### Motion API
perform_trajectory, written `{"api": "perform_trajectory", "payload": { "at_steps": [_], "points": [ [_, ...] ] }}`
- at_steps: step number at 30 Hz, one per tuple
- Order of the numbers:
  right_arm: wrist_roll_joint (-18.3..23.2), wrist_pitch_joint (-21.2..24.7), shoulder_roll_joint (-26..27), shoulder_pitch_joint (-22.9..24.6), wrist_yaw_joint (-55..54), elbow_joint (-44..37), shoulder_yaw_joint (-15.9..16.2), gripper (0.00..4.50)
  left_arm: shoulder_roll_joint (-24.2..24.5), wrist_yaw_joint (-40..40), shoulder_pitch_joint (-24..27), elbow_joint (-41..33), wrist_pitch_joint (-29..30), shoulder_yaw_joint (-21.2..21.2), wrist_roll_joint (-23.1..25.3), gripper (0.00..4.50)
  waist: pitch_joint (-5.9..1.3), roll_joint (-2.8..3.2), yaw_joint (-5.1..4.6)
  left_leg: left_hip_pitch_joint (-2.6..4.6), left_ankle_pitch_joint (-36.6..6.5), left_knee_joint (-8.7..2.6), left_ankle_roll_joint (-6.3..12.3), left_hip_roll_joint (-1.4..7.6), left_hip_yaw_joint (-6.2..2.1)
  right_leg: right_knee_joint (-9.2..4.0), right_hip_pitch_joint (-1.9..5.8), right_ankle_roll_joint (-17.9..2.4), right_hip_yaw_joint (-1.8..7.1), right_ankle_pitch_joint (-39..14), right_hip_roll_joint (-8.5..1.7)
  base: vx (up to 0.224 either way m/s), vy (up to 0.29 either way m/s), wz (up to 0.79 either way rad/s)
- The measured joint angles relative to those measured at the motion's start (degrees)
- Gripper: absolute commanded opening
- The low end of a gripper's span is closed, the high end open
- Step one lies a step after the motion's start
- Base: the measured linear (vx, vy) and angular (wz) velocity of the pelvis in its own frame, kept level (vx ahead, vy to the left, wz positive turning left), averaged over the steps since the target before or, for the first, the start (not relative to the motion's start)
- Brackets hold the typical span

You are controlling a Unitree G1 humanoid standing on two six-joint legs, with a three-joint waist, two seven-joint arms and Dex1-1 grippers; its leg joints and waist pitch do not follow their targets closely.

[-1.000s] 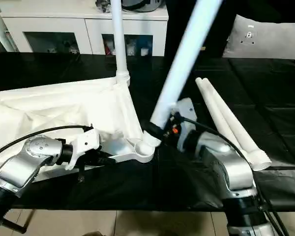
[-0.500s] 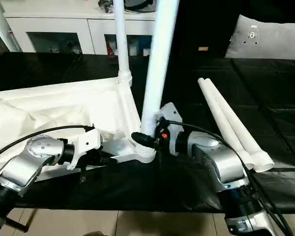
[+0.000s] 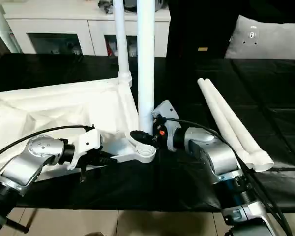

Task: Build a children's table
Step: Insert table leg to table base

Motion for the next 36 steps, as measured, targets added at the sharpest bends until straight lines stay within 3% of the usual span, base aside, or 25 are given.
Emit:
{"api": "perform_trajectory", "payload": {
  "at_steps": [4,9,18,20,26,29,36],
  "points": [
    [0.4,-1.5,1.1,0.4,0.1,2.3,-2.4,1.91,-2.1,0.8,-1.5,2.4,-0.2,0.1,0.8,0.00,-0.06,0.10,0.27,0.04,0.1,0.00,0.10,0.00,0.08,0.00,0.07,0.0,0.00,0.0,-0.08,0.000,0.000,0.00],
    [2.2,-5.0,2.6,1.9,-3.2,6.2,-8.3,1.91,-7.2,4.1,-4.2,7.1,-1.1,0.9,0.8,0.00,-0.09,0.15,1.10,-0.02,0.2,0.01,0.35,0.00,0.46,-0.07,0.00,-0.1,0.03,0.1,-0.28,0.000,0.000,0.00],
    [5.8,-9.7,5.8,5.5,-4.2,8.9,-14.0,1.91,-8.3,4.4,-5.4,9.4,-1.9,1.1,0.8,0.00,-0.15,0.58,1.31,-0.15,0.2,-0.03,0.36,0.07,0.55,-0.08,-0.17,-0.1,0.00,0.1,-0.29,0.000,0.000,0.00],
    [5.8,-10.9,5.6,6.4,-4.1,8.7,-13.9,1.91,-8.0,4.4,-5.4,9.9,-2.4,1.1,0.9,0.00,-0.22,0.70,1.28,-0.09,0.2,-0.03,0.36,0.07,0.61,-0.09,-0.13,-0.1,0.01,0.1,-0.31,0.000,0.000,0.00],
    [1.6,-15.5,2.9,7.2,-4.0,6.9,-9.0,1.91,-7.2,4.5,-5.4,10.0,-5.4,-0.1,2.8,0.00,-0.25,0.62,1.25,-0.06,0.2,-0.04,0.35,0.18,0.63,-0.10,-0.07,0.0,-0.04,0.0,-0.27,0.000,0.000,0.00],
    [-2.1,-17.2,1.4,6.1,-3.4,6.7,-6.3,1.90,-6.7,4.7,-6.0,10.5,-6.1,-0.8,3.8,0.00,-0.44,0.31,1.16,0.02,0.2,-0.04,0.33,0.29,0.63,-0.10,0.00,0.0,-0.06,0.0,-0.20,0.000,0.000,0.00],
    [-5.3,-17.3,-0.7,1.5,0.5,9.3,-1.2,1.90,-4.9,2.9,-8.5,12.1,-7.4,-2.7,5.9,0.00,-0.68,-0.08,0.57,0.09,0.2,-0.08,0.31,0.38,0.65,-0.19,0.09,0.0,-0.06,0.0,-0.12,0.000,0.000,0.00]
  ]
}}
